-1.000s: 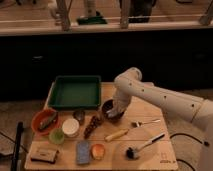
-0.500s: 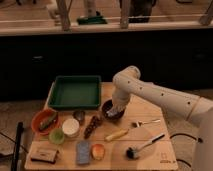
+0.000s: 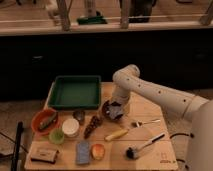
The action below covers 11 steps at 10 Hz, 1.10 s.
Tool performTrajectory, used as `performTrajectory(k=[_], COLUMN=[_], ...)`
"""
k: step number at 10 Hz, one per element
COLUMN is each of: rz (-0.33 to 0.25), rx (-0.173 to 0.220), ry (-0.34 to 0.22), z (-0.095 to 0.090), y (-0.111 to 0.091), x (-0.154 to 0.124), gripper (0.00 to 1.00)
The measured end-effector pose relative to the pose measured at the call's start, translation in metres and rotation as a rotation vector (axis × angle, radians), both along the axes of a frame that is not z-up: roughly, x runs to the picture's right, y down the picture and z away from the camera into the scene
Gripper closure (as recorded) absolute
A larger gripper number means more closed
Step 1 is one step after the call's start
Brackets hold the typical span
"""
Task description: Place towel in purple bowl
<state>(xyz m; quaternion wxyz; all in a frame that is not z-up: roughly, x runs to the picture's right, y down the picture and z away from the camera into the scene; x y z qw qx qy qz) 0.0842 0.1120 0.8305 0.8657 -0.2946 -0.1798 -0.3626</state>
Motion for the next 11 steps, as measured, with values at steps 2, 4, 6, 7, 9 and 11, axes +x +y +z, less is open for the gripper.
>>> performTrajectory(k=[2,4,6,7,9,11], rz=[-0.01,-0.016,-0.018,-0.017,-0.009,-0.009], rx=[-0.003,-0.001,0.001,0.002,0.008,0.01], ry=[-0.002,-0.008,-0.011,-0.011,-0.013,-0.017], z=[0.0015,0.0019,0.0005,-0.0003,-0.0008,-0.0011], y=[-0.0054,-0.0088,-0.0094,-0.0092,-0.01,-0.0119], x=[-0.0015,-0.003,-0.0018,-0.0003,0.0011,-0.0022], gripper=[0.2,0.2,0.2,0.2,0.2,0.2])
